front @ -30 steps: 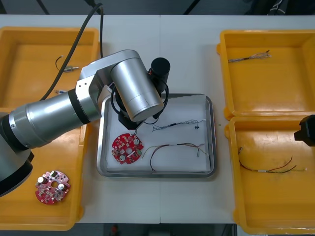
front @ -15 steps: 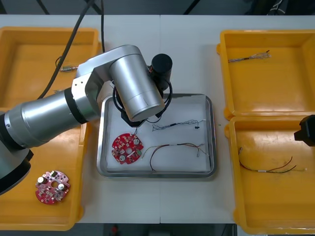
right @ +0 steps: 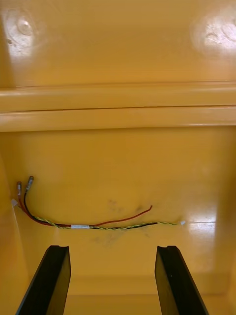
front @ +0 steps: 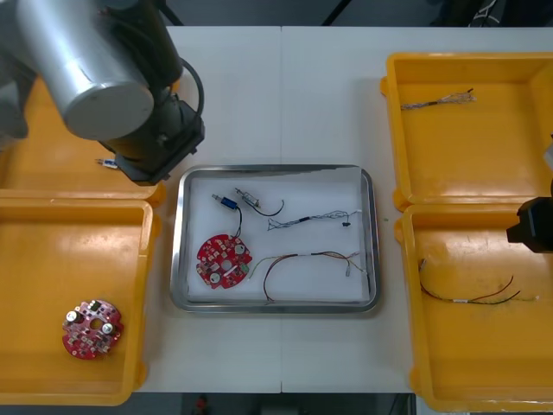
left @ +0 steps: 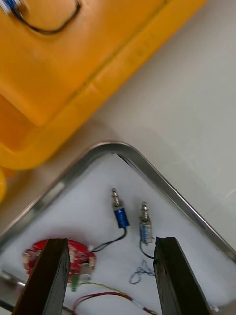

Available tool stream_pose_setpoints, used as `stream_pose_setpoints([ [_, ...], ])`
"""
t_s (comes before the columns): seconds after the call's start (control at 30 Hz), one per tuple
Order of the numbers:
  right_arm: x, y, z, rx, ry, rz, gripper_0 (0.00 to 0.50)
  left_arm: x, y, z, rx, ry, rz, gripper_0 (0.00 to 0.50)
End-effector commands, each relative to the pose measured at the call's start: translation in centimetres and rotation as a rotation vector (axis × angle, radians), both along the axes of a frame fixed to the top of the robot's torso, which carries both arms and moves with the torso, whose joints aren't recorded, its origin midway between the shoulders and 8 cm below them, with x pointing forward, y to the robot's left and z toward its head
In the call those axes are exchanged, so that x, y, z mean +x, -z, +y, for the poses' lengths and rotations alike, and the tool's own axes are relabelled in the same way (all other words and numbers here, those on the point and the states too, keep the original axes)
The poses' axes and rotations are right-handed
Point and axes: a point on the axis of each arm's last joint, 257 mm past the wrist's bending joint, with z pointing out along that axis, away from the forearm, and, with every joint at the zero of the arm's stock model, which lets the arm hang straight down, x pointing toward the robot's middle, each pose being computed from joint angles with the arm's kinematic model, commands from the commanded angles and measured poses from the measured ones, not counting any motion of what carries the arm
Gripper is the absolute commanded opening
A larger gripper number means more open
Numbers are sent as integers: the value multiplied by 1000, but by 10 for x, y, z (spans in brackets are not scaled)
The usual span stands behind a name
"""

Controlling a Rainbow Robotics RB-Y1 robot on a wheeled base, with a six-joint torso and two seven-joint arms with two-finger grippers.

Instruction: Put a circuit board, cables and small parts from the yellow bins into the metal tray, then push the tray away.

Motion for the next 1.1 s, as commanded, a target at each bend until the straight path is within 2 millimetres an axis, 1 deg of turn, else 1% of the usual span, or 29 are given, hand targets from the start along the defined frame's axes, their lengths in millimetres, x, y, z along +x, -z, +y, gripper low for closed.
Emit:
stream_pose_setpoints([
  [0.03, 13, -11, 48, -2, -123, -26, 500, -9, -50, 56, 131, 124, -23, 500],
  [0.07, 14, -11, 53, -6, -138, -24, 500, -11, -52, 62, 140, 133, -15, 500],
  [0.13, 16, -12, 70, -19, -195, -20, 500, -21, -56, 78, 169, 177, 17, 500],
  [0.17, 17, -11, 74, -24, -210, -18, 500, -23, -56, 82, 174, 185, 26, 500],
  [0.23, 18, -11, 93, -40, -273, -12, 500, -32, -59, 100, 199, 218, 56, 500],
  [0.27, 18, -11, 98, -47, -289, -9, 500, -34, -59, 105, 205, 226, 63, 500],
  [0.33, 18, -11, 116, -70, -357, -3, 500, -42, -60, 122, 216, 254, 79, 500],
  [0.37, 18, -10, 121, -75, -372, -2, 500, -44, -59, 126, 216, 260, 84, 500],
  [0.43, 16, -8, 139, -104, -443, 8, 500, -49, -56, 144, 227, 276, 95, 500],
  [0.47, 16, -8, 144, -112, -460, 9, 500, -51, -55, 149, 233, 282, 98, 500],
  [0.5, 15, -7, 153, -130, -497, 13, 500, -53, -53, 158, 239, 290, 99, 500],
  [0.53, 13, -5, 161, -146, -532, 20, 500, -55, -52, 166, 247, 299, 101, 500],
  [0.57, 12, -5, 165, -155, -547, 21, 500, -56, -50, 170, 249, 305, 101, 500],
  [0.63, 8, -2, 181, -192, -619, 31, 500, -59, -45, 186, 266, 328, 99, 500],
  [0.67, 7, -2, 185, -201, -637, 32, 500, -60, -44, 190, 272, 337, 97, 500],
  [0.73, 2, 1, 201, -226, -704, 40, 500, -63, -38, 204, 299, 363, 90, 500],
  [0.77, 1, 2, 205, -230, -718, 41, 500, -63, -36, 207, 304, 373, 89, 500],
  [0.97, -17, 17, 245, -268, -882, 87, 500, -72, -11, 226, 332, 447, 69, 500],
  [1.0, -18, 18, 248, -273, -895, 91, 500, -73, -8, 227, 337, 455, 70, 500],
  [1.07, -22, 24, 262, -297, -960, 110, 500, -78, 2, 230, 342, 471, 67, 500],
  [1.1, -23, 26, 264, -308, -982, 114, 500, -78, 4, 230, 344, 474, 64, 500],
])
